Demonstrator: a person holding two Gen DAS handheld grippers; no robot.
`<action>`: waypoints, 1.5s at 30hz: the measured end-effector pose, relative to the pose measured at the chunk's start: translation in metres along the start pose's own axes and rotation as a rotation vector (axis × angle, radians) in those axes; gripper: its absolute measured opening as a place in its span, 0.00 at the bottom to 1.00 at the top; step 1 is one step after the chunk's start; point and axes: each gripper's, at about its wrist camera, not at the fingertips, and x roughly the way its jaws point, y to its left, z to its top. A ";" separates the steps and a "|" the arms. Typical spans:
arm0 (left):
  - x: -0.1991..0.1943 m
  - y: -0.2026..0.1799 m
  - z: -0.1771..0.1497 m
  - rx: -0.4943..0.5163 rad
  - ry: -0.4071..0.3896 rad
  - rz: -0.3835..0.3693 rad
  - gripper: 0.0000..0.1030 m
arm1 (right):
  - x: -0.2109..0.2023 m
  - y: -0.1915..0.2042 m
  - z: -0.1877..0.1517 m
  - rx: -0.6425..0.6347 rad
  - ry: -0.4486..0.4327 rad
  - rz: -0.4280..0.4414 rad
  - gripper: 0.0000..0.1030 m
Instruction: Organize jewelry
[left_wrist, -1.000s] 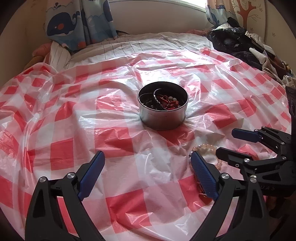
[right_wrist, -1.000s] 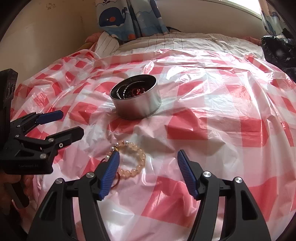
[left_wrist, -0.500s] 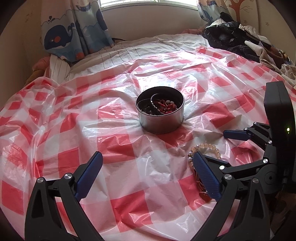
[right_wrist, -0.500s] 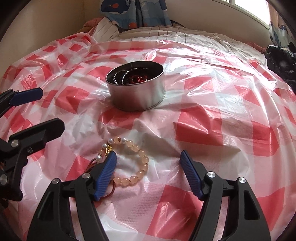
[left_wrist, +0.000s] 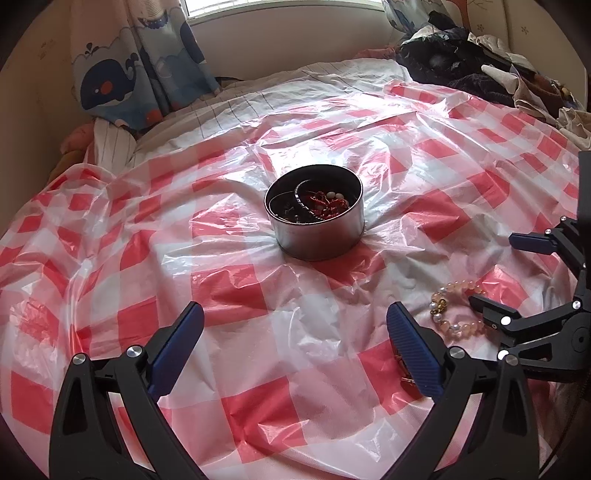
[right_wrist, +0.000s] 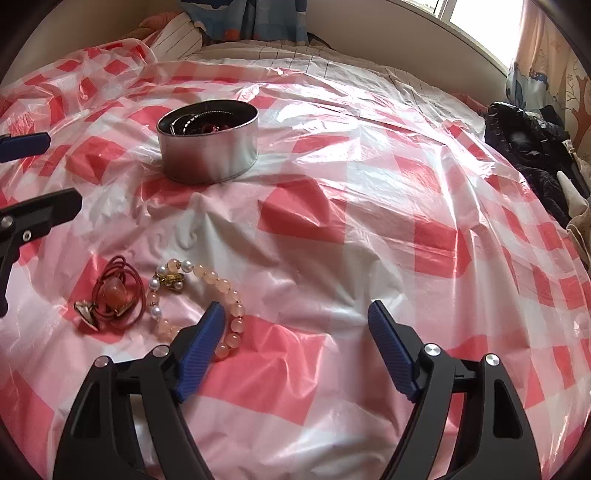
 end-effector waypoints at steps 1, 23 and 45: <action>0.000 0.000 0.000 0.005 0.001 0.006 0.92 | -0.003 0.000 -0.002 -0.005 0.001 -0.008 0.75; 0.012 0.011 -0.012 0.037 0.053 0.096 0.92 | -0.032 -0.009 -0.008 0.086 -0.096 0.299 0.79; 0.040 -0.013 -0.003 -0.060 0.025 -0.211 0.60 | -0.022 -0.010 -0.002 0.125 -0.098 0.279 0.79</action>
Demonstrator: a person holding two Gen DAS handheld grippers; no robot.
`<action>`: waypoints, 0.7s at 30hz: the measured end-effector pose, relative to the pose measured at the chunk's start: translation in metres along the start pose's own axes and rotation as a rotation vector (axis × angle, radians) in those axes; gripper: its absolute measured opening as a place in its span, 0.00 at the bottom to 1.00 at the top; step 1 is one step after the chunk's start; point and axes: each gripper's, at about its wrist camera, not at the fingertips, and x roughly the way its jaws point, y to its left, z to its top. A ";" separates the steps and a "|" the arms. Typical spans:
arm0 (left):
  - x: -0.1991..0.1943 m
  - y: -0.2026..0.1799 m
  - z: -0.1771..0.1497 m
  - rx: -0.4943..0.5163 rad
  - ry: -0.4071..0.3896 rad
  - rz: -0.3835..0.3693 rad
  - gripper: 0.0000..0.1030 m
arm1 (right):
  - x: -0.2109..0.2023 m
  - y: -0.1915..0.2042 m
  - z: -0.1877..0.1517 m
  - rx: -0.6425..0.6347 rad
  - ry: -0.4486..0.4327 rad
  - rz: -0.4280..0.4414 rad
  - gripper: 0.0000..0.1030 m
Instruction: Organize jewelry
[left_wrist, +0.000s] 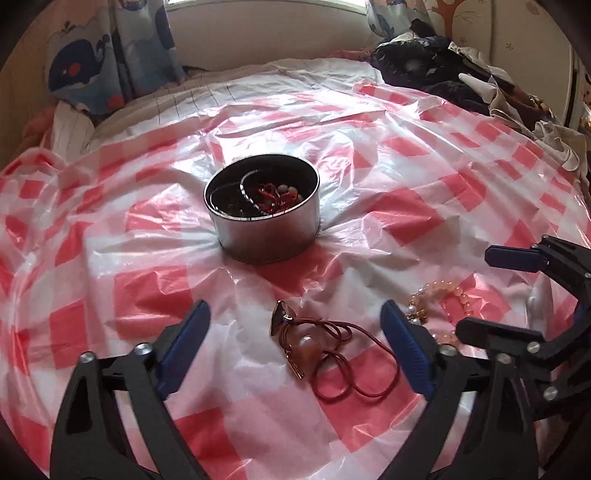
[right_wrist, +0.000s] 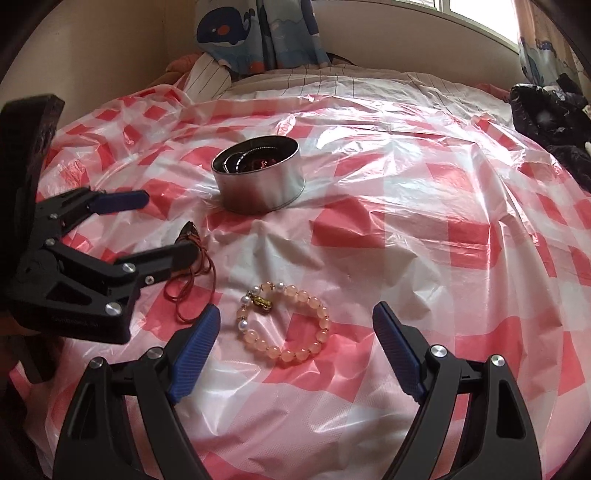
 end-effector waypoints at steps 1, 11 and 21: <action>0.006 0.006 -0.001 -0.039 0.026 -0.021 0.52 | -0.001 -0.005 0.001 0.024 -0.006 0.009 0.79; -0.004 0.012 -0.007 0.048 0.095 0.047 0.12 | -0.001 -0.014 0.003 0.091 -0.015 0.078 0.79; -0.044 0.025 -0.010 0.030 0.080 -0.147 0.12 | -0.002 -0.014 0.002 0.104 -0.008 0.100 0.79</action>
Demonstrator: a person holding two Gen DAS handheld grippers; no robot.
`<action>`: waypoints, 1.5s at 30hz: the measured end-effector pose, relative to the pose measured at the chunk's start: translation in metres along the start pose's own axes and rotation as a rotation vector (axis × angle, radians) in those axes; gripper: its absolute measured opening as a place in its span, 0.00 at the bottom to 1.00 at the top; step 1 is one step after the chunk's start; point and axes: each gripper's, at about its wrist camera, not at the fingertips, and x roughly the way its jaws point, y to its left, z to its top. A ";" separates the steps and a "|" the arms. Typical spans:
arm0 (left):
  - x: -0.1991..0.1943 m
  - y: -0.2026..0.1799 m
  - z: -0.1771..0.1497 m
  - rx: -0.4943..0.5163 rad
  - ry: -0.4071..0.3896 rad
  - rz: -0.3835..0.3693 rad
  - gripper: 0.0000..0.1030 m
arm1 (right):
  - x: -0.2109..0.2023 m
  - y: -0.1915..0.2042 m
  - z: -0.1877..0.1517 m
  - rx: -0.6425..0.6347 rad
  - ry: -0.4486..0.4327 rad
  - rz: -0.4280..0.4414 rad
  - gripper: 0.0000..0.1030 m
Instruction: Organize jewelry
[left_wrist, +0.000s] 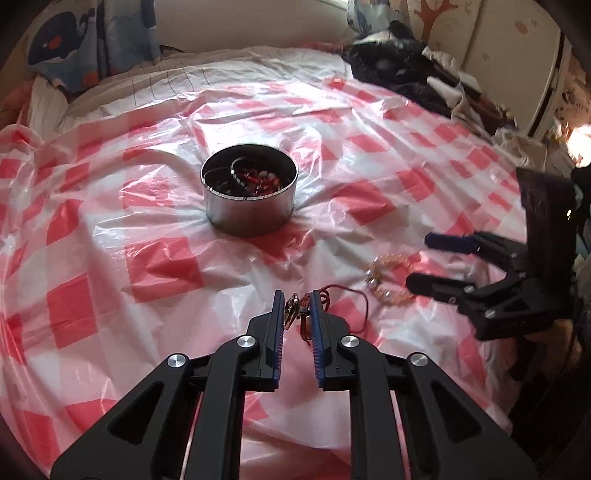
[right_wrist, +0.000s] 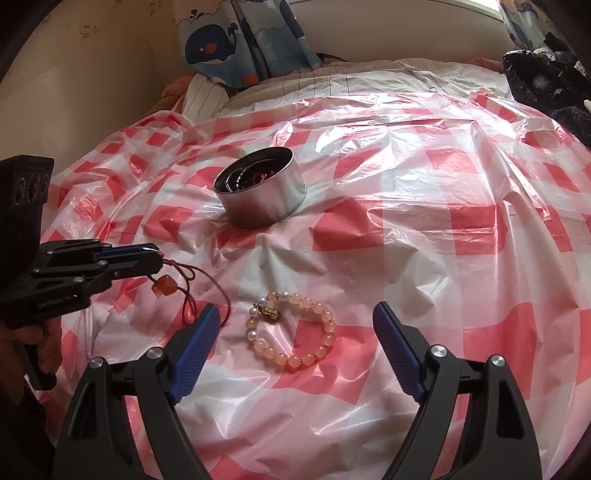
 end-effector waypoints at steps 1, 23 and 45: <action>0.005 0.001 -0.002 0.009 0.026 0.059 0.13 | 0.001 0.001 0.000 0.000 0.005 -0.002 0.79; 0.015 -0.004 -0.002 0.054 0.035 0.133 0.12 | 0.025 0.021 -0.004 -0.097 0.074 0.036 0.16; 0.016 -0.005 -0.002 0.063 0.033 0.164 0.13 | 0.011 0.011 0.003 -0.068 0.006 -0.031 0.09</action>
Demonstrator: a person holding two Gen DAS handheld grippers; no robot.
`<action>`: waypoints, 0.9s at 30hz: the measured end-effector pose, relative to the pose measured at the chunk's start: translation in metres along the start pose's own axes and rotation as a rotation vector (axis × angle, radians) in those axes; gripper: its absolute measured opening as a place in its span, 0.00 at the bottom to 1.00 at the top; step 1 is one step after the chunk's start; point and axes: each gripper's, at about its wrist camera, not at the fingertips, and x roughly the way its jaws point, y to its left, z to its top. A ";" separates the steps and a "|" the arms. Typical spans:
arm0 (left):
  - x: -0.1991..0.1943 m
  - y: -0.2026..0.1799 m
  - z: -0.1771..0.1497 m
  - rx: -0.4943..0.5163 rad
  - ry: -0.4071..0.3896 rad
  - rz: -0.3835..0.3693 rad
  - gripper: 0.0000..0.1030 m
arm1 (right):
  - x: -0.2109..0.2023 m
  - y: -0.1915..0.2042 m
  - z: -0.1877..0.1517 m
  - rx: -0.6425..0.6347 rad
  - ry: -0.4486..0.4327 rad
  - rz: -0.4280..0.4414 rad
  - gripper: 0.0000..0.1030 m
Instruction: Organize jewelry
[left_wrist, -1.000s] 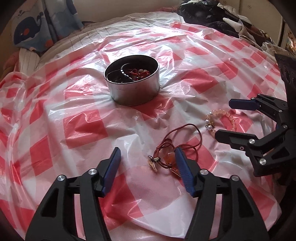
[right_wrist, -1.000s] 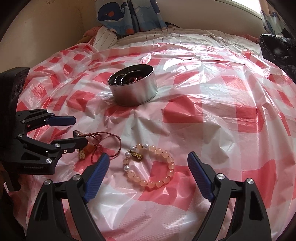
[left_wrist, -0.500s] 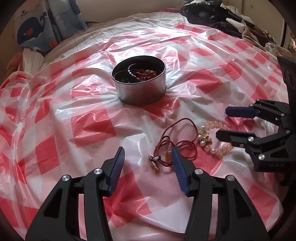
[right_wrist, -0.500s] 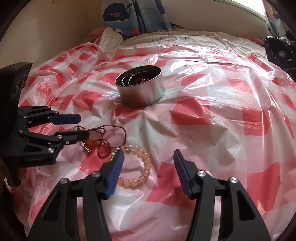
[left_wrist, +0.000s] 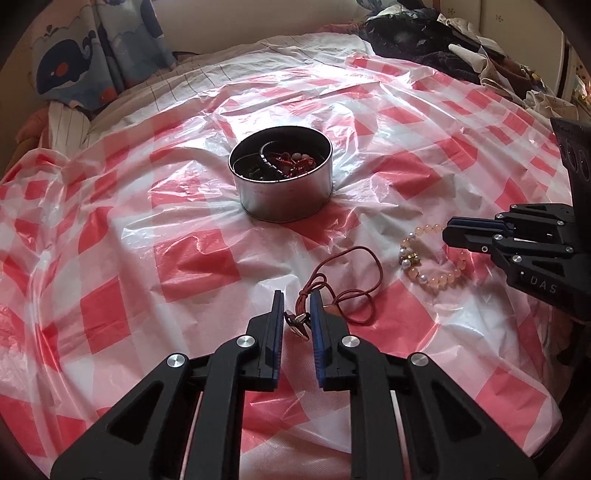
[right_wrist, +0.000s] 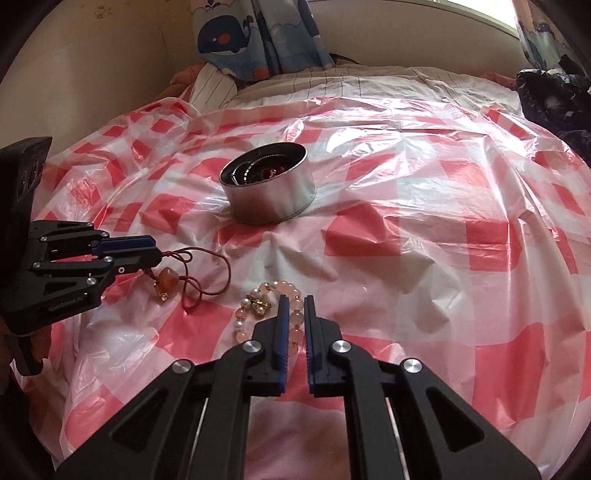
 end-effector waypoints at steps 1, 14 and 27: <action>0.002 -0.001 -0.001 0.007 0.011 0.005 0.13 | 0.002 0.000 0.000 0.001 0.006 -0.011 0.09; 0.020 -0.012 -0.006 0.062 0.056 0.077 0.48 | 0.021 0.020 -0.007 -0.084 0.066 -0.019 0.65; 0.022 -0.017 -0.006 0.086 0.055 0.101 0.52 | 0.020 0.019 -0.007 -0.070 0.063 0.006 0.50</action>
